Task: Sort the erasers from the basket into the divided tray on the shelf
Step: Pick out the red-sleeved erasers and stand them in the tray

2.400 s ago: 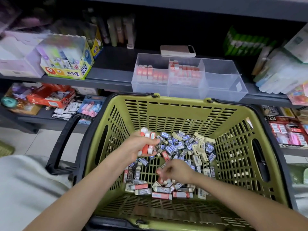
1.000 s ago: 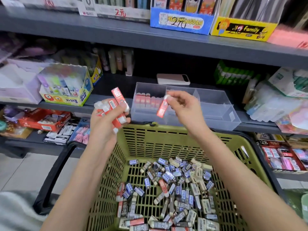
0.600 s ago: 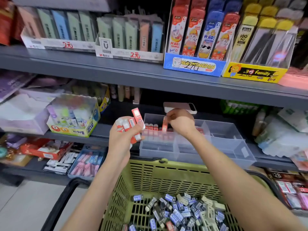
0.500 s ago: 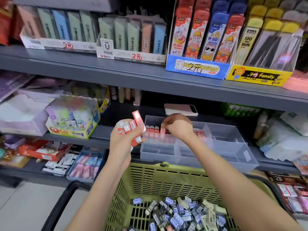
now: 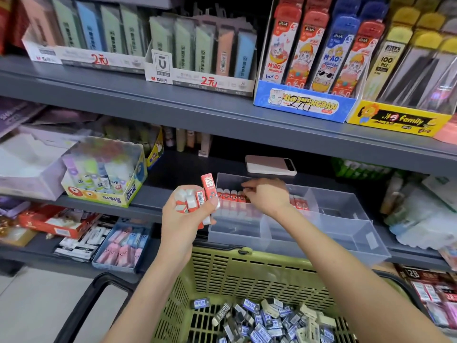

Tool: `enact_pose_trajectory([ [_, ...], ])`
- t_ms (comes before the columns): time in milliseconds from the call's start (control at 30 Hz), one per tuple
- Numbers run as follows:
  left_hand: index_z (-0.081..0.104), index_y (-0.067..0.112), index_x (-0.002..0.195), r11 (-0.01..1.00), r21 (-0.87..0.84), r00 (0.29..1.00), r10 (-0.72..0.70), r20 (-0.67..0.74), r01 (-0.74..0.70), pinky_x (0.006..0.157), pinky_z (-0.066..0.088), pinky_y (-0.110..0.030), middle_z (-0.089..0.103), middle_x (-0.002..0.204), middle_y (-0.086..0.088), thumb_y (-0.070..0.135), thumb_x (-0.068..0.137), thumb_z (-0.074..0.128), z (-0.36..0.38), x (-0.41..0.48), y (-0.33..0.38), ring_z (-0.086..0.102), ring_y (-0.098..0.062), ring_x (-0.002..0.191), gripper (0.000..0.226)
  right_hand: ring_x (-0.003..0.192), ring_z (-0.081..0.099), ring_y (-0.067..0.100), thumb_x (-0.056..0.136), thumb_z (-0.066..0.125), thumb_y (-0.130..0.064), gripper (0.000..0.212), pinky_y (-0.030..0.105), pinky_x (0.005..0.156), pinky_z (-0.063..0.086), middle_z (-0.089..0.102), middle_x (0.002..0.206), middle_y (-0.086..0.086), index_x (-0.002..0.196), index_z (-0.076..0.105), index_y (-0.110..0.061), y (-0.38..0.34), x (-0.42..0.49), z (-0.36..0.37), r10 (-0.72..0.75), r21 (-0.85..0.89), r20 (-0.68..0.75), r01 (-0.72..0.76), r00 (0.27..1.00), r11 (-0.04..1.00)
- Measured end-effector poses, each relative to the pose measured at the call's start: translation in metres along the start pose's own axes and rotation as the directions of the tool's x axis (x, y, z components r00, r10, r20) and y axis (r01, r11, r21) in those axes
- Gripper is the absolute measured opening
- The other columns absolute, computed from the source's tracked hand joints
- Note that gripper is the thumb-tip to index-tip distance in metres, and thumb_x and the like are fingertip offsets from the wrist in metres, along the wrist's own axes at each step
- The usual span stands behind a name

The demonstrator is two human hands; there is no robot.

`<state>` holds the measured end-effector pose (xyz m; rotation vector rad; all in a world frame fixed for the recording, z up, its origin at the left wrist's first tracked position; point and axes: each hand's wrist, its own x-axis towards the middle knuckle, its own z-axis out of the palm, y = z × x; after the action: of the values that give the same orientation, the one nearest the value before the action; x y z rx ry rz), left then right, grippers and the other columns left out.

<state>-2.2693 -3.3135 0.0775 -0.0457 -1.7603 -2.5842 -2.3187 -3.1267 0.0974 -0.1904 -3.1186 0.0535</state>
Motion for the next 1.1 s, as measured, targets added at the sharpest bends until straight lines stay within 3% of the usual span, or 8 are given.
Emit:
enact_pose_trajectory([
  [100,0.068,0.030,0.079,0.999,0.040,0.998,0.026,0.050,-0.028,0.054,0.051,-0.022,0.067,0.073,0.002,0.020,0.065,0.083,0.001,-0.002,0.001,0.063,-0.011,0.065,0.022,0.097,0.056,0.024,0.095,0.045,-0.027,0.027,0.029,0.082,0.039,0.070,0.100,0.003,0.102,0.071,-0.022,-0.007,-0.022,-0.016,-0.018,0.292,-0.317,0.115,0.948,0.949],
  [200,0.068,0.030,0.081,0.996,0.079,0.993,0.039,0.113,-0.048,0.055,0.052,-0.026,0.066,0.073,0.002,0.017,0.068,0.083,0.002,-0.003,0.002,0.062,-0.012,0.064,0.024,0.079,0.060,0.002,0.090,0.058,-0.034,0.020,0.023,0.076,0.047,0.071,0.085,-0.007,0.093,0.074,-0.021,-0.024,-0.048,-0.040,-0.167,0.817,-0.053,0.139,0.985,0.560],
  [300,0.068,0.033,0.082,0.994,0.079,0.987,0.065,0.144,-0.077,0.057,0.054,-0.028,0.068,0.076,0.002,0.029,0.061,0.081,0.003,-0.005,0.003,0.064,-0.013,0.068,0.025,0.069,0.052,0.006,0.090,0.060,-0.029,0.021,0.024,0.064,0.043,0.068,0.080,0.010,0.079,0.073,-0.017,-0.036,-0.065,-0.039,-0.233,0.832,0.065,0.077,0.970,0.550],
  [433,0.067,0.037,0.078,0.992,0.091,0.992,0.074,0.099,-0.083,0.055,0.053,-0.022,0.065,0.069,0.006,0.021,0.065,0.083,0.003,-0.005,0.000,0.063,-0.011,0.063,0.026,0.057,0.062,0.010,0.098,0.046,-0.015,0.015,0.022,0.052,0.051,0.063,0.073,0.004,0.088,0.057,-0.010,-0.024,-0.060,-0.042,-0.079,0.955,0.051,-0.026,0.996,0.294],
  [600,0.068,0.034,0.077,1.000,-0.006,1.000,-0.002,-0.008,0.002,0.055,0.054,-0.025,0.064,0.079,-0.008,0.026,0.063,0.080,0.000,0.001,0.000,0.065,-0.015,0.069,0.019,0.061,0.053,0.017,0.091,0.057,-0.010,0.018,0.021,0.053,0.040,0.062,0.082,0.007,0.107,0.056,-0.002,0.029,-0.032,-0.043,0.032,0.716,-0.004,-0.019,0.999,0.698],
  [767,0.067,0.030,0.081,0.999,-0.036,0.998,-0.041,-0.050,0.039,0.055,0.054,-0.024,0.066,0.084,-0.010,0.032,0.056,0.081,0.000,0.004,-0.003,0.067,-0.014,0.071,0.029,0.057,0.051,0.011,0.071,0.080,-0.027,0.024,0.018,0.048,0.039,0.060,0.066,-0.003,0.080,0.068,-0.008,0.040,-0.019,-0.043,0.055,0.703,0.006,-0.043,0.998,0.710],
  [967,0.066,0.027,0.085,0.998,-0.032,0.998,-0.055,-0.044,0.054,0.056,0.055,-0.025,0.065,0.084,-0.011,0.032,0.057,0.080,0.000,0.004,-0.005,0.067,-0.015,0.072,0.031,0.070,0.058,0.015,0.086,0.065,-0.024,0.017,0.023,0.062,0.045,0.067,0.097,0.002,0.096,0.070,-0.013,0.026,-0.003,-0.036,-0.122,0.412,0.083,0.077,0.989,0.908],
  [1100,0.064,0.024,0.089,0.998,-0.030,0.997,-0.060,-0.058,0.058,0.057,0.055,-0.025,0.066,0.082,-0.007,0.030,0.058,0.079,-0.001,0.006,-0.005,0.067,-0.013,0.072,0.035,0.082,0.057,0.015,0.083,0.069,-0.023,0.027,0.022,0.069,0.042,0.062,0.094,-0.001,0.107,0.064,-0.014,0.020,0.003,-0.029,-0.112,0.428,0.129,0.046,0.985,0.903],
])
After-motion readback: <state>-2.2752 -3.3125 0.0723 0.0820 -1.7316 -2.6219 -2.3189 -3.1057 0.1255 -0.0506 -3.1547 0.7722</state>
